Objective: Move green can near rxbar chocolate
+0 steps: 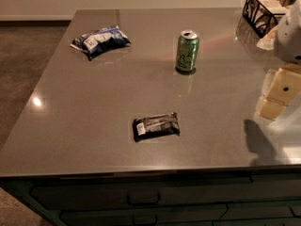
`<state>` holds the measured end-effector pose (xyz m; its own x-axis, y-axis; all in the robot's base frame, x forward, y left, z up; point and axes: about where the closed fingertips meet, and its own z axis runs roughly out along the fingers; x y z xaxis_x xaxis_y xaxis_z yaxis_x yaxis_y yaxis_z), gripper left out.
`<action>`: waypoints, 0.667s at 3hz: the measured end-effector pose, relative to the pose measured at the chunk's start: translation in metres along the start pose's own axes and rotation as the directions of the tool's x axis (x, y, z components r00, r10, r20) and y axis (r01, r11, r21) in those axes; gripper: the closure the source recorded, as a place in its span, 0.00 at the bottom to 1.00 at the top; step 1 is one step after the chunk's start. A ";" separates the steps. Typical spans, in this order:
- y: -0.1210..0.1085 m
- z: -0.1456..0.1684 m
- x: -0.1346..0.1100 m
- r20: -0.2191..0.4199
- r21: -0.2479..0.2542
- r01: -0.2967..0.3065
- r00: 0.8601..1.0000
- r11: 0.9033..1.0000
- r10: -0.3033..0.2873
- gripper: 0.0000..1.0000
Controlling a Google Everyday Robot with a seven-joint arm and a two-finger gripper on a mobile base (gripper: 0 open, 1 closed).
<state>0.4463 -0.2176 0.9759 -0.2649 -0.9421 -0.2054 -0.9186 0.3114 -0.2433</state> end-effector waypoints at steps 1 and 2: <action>-0.034 0.021 -0.003 0.007 0.017 -0.129 0.992 0.991 0.129 0.00; -0.083 0.048 -0.003 0.077 0.038 -0.300 0.952 0.953 0.296 0.00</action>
Offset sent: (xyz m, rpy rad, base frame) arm 0.1654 -0.0355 -0.0417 0.2806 -0.0761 -0.4788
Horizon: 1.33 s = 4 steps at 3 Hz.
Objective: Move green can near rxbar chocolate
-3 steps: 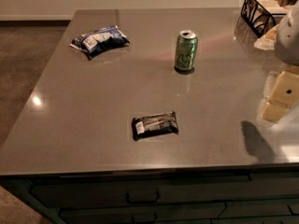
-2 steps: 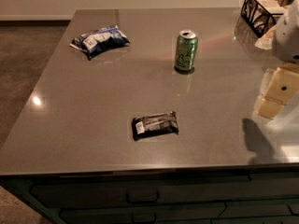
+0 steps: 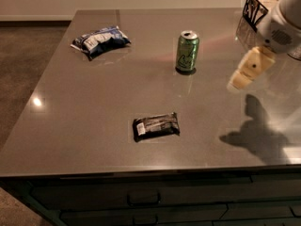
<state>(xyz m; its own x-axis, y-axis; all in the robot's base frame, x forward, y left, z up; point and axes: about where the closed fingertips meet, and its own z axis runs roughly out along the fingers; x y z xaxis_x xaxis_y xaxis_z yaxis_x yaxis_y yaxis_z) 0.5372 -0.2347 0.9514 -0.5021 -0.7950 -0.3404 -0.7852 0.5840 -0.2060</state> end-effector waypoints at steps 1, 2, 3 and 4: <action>-0.045 0.031 -0.007 0.097 0.023 -0.172 0.981 0.985 0.169 0.00; -0.087 0.065 -0.028 0.226 0.018 -0.315 0.926 0.949 0.303 0.00; -0.116 0.094 -0.054 0.327 -0.016 -0.389 0.868 0.921 0.373 0.00; -0.132 0.113 -0.082 0.403 -0.049 -0.417 0.823 0.908 0.400 0.00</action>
Offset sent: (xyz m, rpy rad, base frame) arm 0.1756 -0.0274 -0.0440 0.4382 -0.2182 -0.4032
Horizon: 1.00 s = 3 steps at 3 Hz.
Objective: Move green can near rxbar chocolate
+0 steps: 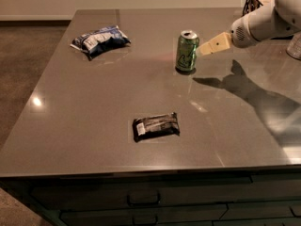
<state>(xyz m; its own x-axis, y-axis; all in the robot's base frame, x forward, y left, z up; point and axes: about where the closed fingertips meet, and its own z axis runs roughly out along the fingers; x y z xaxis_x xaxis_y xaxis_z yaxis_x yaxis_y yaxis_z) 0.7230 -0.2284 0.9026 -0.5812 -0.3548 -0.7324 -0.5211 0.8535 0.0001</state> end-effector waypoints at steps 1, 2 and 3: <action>0.011 0.020 -0.020 0.059 -0.038 -0.002 0.998 0.999 0.004 0.00; 0.031 0.033 -0.036 0.091 -0.083 0.025 0.996 0.996 -0.017 0.00; 0.049 0.039 -0.045 0.109 -0.129 0.047 0.993 0.991 -0.033 0.18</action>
Offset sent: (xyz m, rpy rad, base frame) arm 0.0326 0.0813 0.0123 0.1170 -0.0886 0.1344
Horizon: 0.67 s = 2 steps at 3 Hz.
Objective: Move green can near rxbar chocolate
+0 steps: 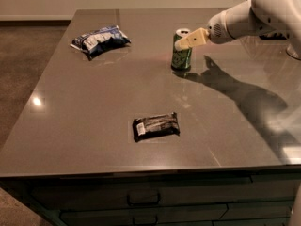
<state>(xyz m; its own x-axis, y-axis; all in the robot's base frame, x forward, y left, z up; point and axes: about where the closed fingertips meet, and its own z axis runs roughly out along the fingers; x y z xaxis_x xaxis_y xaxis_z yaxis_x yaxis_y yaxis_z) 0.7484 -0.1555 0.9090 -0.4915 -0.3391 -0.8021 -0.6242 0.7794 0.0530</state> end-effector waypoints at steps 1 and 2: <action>0.011 -0.003 -0.004 0.018 -0.030 0.010 1.000 1.000 -0.010 0.41; 0.030 -0.014 -0.009 0.038 -0.074 0.046 0.998 0.996 -0.044 0.64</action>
Offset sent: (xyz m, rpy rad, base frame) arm -0.0493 0.0289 0.0408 0.0507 -0.0616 0.1635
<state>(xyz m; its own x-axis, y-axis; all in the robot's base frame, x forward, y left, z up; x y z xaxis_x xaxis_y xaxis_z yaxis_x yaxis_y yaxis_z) 0.7257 -0.1365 0.9267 -0.4404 -0.3525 -0.8257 -0.6896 0.7217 0.0597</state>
